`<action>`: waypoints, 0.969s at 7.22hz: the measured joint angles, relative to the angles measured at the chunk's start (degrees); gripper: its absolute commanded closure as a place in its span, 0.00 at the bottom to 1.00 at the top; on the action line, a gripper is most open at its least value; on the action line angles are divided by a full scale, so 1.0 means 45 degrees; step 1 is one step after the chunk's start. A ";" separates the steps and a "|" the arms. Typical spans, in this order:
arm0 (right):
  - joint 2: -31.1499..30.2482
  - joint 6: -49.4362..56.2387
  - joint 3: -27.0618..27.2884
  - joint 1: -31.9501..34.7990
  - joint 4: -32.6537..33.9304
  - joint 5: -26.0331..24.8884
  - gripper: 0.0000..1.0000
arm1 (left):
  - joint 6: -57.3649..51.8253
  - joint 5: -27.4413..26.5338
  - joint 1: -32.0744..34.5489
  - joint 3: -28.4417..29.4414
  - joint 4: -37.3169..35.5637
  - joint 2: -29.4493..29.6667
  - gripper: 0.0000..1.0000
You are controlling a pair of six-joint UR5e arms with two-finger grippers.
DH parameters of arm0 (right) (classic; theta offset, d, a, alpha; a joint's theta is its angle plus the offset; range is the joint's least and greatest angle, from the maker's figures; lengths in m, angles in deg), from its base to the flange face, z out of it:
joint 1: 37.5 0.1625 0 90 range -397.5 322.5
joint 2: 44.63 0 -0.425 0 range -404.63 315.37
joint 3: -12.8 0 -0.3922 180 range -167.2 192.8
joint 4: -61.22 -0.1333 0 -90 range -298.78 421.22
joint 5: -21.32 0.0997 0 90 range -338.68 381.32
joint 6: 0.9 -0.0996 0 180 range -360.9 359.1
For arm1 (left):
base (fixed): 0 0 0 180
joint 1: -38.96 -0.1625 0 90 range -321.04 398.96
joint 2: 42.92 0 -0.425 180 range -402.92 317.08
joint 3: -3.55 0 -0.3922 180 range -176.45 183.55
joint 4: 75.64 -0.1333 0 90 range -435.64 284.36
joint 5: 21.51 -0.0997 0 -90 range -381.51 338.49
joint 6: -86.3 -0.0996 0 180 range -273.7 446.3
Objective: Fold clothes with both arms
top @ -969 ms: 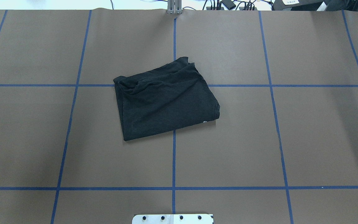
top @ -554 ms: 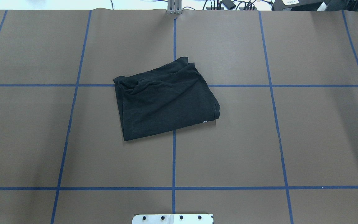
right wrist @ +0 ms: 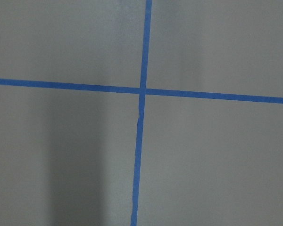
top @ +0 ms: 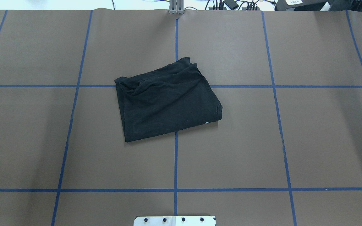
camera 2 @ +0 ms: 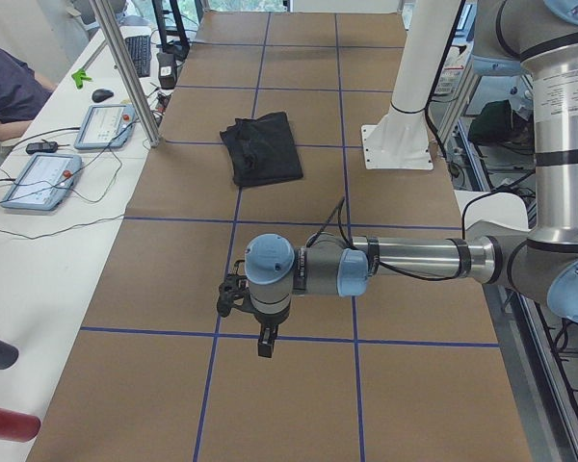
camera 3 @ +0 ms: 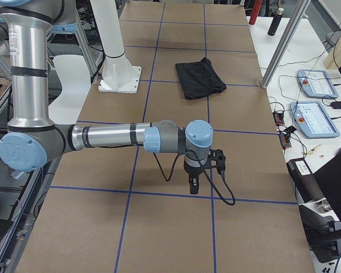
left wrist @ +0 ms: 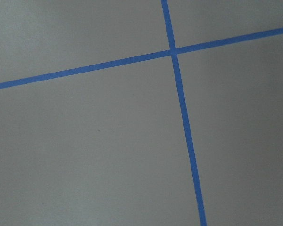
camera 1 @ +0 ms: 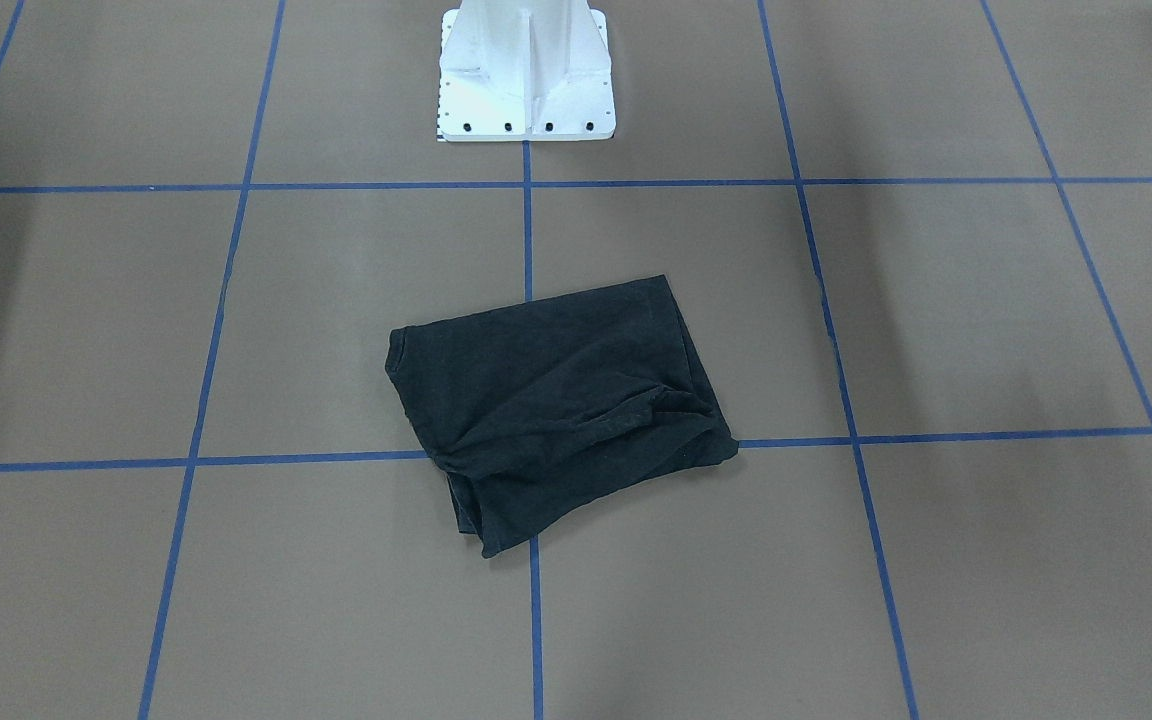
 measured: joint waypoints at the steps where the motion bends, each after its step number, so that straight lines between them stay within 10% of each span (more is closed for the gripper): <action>1: -0.0005 0.0000 0.0003 0.0000 0.0000 0.0005 0.00 | 0.0263 0.0021 -0.0007 -0.0008 0.0016 -0.0001 0.00; 7: -0.0007 -0.0019 0.0105 0.0000 0.0008 0.0095 0.00 | 0.0368 0.0013 -0.0010 -0.0115 0.0133 0.0008 0.00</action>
